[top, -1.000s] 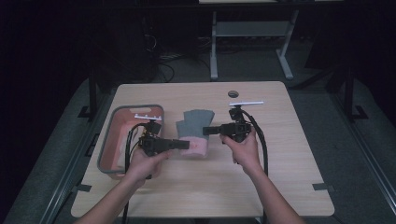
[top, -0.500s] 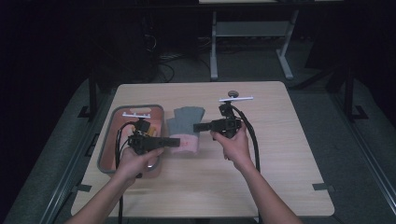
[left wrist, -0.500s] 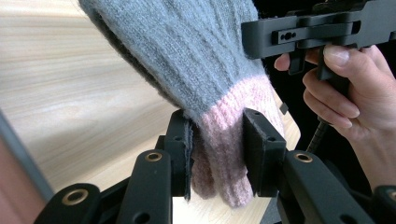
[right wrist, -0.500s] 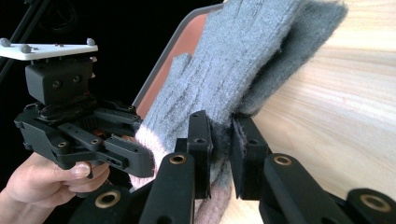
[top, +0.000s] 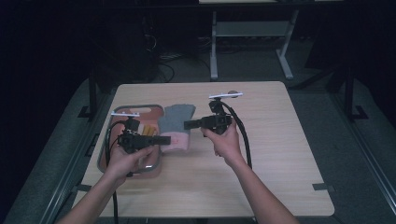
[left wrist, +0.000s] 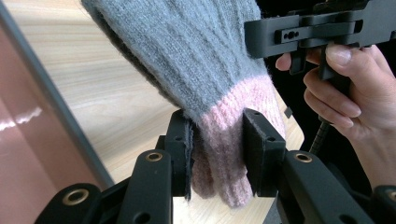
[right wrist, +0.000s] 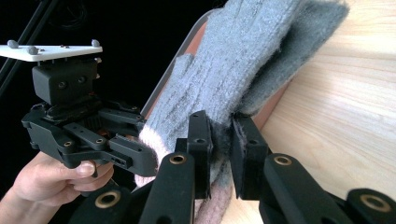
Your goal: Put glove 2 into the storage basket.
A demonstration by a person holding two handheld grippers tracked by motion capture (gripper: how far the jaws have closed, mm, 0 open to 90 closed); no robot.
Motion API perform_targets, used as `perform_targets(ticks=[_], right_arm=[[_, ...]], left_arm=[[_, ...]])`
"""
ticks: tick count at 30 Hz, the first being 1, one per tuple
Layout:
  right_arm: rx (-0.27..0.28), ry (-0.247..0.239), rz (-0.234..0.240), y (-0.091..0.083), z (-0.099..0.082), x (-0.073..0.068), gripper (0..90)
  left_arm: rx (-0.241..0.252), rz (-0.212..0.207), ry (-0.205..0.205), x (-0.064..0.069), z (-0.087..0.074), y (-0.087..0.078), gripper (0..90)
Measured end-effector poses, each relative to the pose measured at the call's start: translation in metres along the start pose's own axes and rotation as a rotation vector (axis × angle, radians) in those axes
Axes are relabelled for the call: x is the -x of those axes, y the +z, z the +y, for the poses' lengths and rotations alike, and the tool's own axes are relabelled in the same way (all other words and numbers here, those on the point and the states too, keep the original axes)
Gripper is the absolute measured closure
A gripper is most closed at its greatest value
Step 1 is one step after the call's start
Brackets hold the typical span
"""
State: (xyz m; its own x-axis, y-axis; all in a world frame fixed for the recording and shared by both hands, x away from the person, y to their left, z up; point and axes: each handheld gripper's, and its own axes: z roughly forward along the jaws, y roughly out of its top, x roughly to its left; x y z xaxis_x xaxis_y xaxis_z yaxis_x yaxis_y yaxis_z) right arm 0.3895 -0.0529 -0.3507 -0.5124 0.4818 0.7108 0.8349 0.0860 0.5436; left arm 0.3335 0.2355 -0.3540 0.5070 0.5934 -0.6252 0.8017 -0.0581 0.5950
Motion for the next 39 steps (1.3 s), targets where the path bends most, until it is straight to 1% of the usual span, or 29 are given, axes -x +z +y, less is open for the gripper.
perform_targets(ticks=[1,8,9,12,13,17,19,24,27,32,38,39], right_arm=[[-0.006,0.001,0.008,0.003,0.002,-0.001,79.1],[-0.014,-0.009,0.007,0.012,0.006,-0.007,79.1],[-0.019,-0.009,0.011,0.015,0.008,-0.009,79.1],[-0.018,-0.014,0.013,0.017,0.009,-0.010,79.1],[-0.021,-0.009,0.021,0.019,0.010,-0.012,79.1],[-0.028,-0.012,0.021,0.025,0.012,-0.014,79.1],[-0.031,-0.012,0.024,0.027,0.013,-0.015,79.1],[-0.033,-0.019,0.030,0.033,0.014,-0.016,79.1],[-0.040,-0.010,0.036,0.037,0.016,-0.018,79.1],[-0.047,-0.012,0.036,0.042,0.018,-0.020,79.1],[-0.053,-0.017,0.042,0.047,0.020,-0.023,79.1],[-0.052,-0.023,0.042,0.049,0.021,-0.024,79.0]], left_arm=[[0.002,0.003,-0.002,-0.002,0.000,-0.003,65.9],[0.016,0.008,-0.010,-0.007,-0.001,-0.011,66.0],[0.017,0.010,-0.012,-0.008,-0.001,-0.014,66.0],[0.021,0.011,-0.018,-0.009,-0.001,-0.017,66.0],[0.020,0.013,-0.017,-0.010,-0.001,-0.019,66.1],[0.023,0.015,-0.024,-0.013,-0.001,-0.023,66.1],[0.029,0.018,-0.021,-0.015,-0.002,-0.026,66.1],[0.025,0.023,-0.027,-0.017,-0.002,-0.031,66.1],[0.031,0.026,-0.032,-0.020,-0.002,-0.034,66.2],[0.034,0.028,-0.034,-0.022,-0.002,-0.038,66.3],[0.036,0.035,-0.036,-0.024,-0.002,-0.043,66.3],[0.036,0.037,-0.035,-0.025,-0.002,-0.045,66.3]])
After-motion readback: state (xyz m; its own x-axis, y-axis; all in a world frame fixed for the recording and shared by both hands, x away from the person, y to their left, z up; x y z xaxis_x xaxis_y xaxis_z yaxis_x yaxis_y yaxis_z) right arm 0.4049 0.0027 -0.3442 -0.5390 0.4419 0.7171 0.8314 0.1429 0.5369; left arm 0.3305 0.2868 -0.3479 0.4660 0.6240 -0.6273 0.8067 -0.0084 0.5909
